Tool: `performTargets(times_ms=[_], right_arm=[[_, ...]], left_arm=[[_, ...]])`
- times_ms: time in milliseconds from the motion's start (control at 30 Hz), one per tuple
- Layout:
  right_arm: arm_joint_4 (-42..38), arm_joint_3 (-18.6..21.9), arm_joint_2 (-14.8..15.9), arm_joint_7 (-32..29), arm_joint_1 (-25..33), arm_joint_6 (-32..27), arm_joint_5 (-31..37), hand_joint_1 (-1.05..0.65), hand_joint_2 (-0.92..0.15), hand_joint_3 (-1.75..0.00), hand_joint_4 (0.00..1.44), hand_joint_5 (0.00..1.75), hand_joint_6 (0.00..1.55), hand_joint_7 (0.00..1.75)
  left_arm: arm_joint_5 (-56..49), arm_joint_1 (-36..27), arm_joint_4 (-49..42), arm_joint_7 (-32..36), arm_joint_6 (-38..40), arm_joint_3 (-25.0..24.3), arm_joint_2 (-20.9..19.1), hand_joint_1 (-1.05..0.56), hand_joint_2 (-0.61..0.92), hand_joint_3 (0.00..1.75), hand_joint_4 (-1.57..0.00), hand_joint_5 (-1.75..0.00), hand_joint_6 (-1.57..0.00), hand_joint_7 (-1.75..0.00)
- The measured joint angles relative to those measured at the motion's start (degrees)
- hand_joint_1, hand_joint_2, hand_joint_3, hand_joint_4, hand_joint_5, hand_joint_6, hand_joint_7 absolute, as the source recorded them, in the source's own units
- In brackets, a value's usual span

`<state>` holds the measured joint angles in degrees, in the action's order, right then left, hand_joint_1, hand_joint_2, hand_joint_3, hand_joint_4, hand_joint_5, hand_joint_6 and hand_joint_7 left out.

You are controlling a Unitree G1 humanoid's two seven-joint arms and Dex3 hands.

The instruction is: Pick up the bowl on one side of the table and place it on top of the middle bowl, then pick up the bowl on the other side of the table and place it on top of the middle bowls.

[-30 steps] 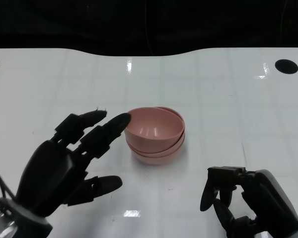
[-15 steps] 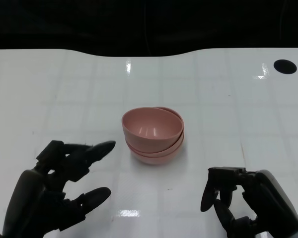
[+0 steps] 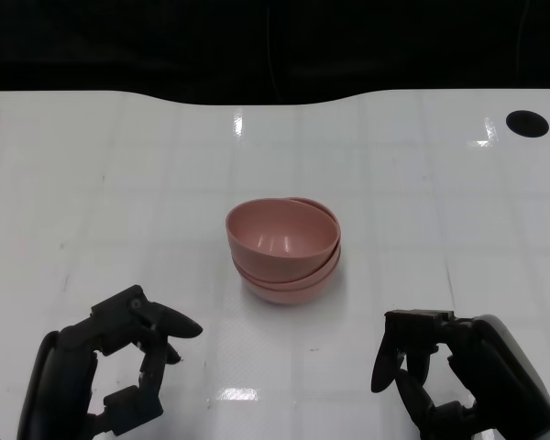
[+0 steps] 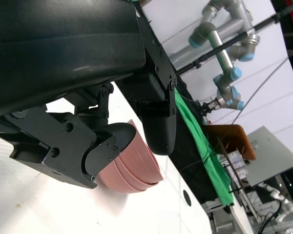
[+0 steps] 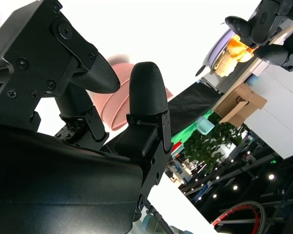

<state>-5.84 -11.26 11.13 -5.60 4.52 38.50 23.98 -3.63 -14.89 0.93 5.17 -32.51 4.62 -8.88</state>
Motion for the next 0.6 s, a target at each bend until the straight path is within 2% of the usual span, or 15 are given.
performTargets(times_ms=[267,600], right_arm=[[-0.5,0.2,0.4,0.3,0.2,0.0,-1.3,-0.07,-0.13,-1.69,0.91,1.75,0.83,1.47],[-0.3,0.6,0.5,0.4,1.4,0.2,-1.4,-0.09,-0.15,-1.66,0.91,1.75,0.82,1.44]], left_arm=[[1.5,-0.1,-0.9,-2.5,1.3,-0.7,2.4,-0.07,0.38,1.46,-0.89,-1.75,-0.8,-1.6],[2.8,-1.5,-0.2,-6.4,1.6,-1.5,2.6,-0.1,0.38,1.43,-0.9,-1.75,-0.78,-1.64]])
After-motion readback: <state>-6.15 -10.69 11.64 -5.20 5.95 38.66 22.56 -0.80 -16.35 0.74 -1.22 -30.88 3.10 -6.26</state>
